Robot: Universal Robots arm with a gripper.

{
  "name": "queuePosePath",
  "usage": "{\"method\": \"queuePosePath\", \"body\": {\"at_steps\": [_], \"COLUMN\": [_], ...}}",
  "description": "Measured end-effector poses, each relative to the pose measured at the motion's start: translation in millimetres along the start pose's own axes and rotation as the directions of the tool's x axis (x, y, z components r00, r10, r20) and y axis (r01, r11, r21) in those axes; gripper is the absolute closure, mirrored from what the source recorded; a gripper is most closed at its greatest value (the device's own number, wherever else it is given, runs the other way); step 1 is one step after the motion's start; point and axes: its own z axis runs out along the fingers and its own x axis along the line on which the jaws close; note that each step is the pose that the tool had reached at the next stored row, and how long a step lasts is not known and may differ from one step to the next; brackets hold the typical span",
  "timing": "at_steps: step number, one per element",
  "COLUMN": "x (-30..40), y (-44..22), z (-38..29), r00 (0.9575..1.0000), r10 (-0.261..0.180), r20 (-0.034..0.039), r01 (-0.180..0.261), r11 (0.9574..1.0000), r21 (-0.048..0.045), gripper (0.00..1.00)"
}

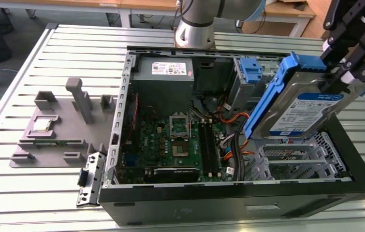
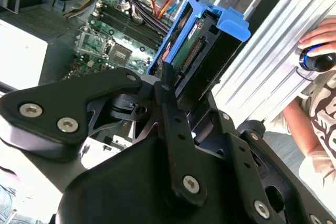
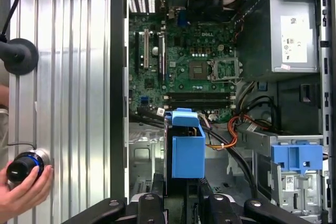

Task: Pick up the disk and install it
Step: 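Pick up the disk, then insert the disk into the insertion slot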

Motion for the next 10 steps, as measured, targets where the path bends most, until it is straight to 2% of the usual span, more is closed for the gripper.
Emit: {"method": "queuePosePath", "body": {"at_steps": [3, 7, 10], "x": [4.1, 4.7, 4.9], "y": [-0.3, -1.2, -5.0], "z": [0.2, 1.5, 2.4], "r00": [1.0, 1.0, 1.0], "r10": [0.001, 0.001, 0.001], "r20": [-0.0001, -0.0003, 0.0], "r01": [-0.001, -0.001, -0.001], "r11": [1.0, 1.0, 1.0], "r21": [0.0, 0.0, 0.0], "gripper": [0.65, 0.65, 0.65]}}
